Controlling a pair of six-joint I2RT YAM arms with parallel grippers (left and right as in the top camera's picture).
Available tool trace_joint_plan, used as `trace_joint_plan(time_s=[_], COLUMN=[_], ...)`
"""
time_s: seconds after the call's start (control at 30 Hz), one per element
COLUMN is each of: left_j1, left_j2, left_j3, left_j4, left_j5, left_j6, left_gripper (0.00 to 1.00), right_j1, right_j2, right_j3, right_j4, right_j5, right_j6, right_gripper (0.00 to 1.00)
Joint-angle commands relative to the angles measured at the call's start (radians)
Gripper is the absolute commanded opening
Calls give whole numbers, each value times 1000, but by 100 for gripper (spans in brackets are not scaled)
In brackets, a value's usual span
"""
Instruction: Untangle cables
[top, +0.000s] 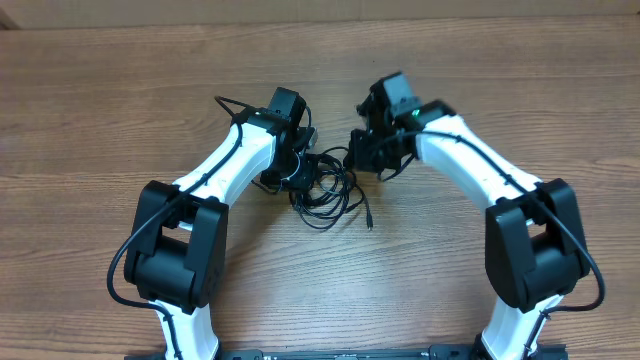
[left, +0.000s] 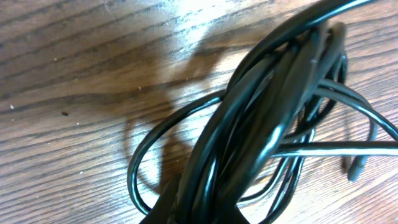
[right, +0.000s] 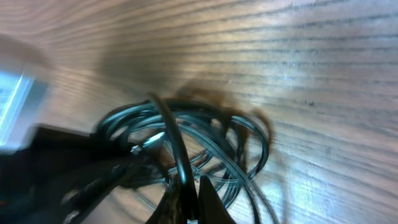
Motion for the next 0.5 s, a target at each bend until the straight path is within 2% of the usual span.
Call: trace_joint_plan(time_s=[0.0, 0.2, 0.37, 0.43, 0.47], left_j1=[26, 26, 26, 26, 26], left_j2=[-16, -16, -16, -16, -16], left_j3=[-12, -12, -13, -13, -13], left_j4=[-15, -19, -22, -21, -21], left_j5=[-145, -145, -143, -124, -113], left_j6=[-2, 1, 1, 1, 2], left_gripper=[4, 4, 4, 4, 4], right_j1=[-87, -142, -158, -159, -159], right_j2=[-11, -11, -11, -11, -11], right_j3=[114, 130, 130, 130, 130], right_j4=[-79, -94, -124, -130, -130], right_j5=[-35, -9, 177, 143, 97], right_j6=[-84, -80, -73, -73, -73], right_gripper=[4, 4, 4, 5, 10])
